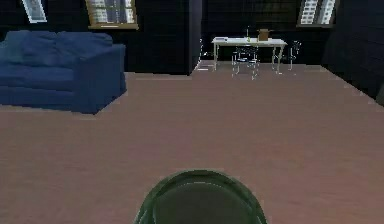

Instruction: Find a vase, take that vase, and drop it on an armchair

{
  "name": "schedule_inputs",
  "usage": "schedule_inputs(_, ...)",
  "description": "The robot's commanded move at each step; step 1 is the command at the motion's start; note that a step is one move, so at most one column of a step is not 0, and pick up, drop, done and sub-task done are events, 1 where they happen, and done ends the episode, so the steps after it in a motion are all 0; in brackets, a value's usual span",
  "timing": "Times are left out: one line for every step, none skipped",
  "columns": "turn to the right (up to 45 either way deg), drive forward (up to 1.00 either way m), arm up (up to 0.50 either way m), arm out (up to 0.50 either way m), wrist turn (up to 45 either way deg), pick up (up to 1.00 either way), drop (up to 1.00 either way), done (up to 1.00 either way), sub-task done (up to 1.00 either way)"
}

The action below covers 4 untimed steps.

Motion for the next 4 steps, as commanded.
schedule_inputs(-45.0, 0.00, 0.00, 0.00, 0.0, 0.00, 0.00, 0.00, 0.00)
schedule_inputs(-9.0, 0.00, 0.00, 0.00, 0.0, 0.00, 0.00, 0.00, 0.00)
schedule_inputs(-45.0, 0.00, 0.00, 0.00, 0.0, 0.00, 0.00, 0.00, 0.00)
schedule_inputs(-45.0, 0.00, 0.00, 0.00, 0.0, 0.00, 0.00, 0.00, 0.00)
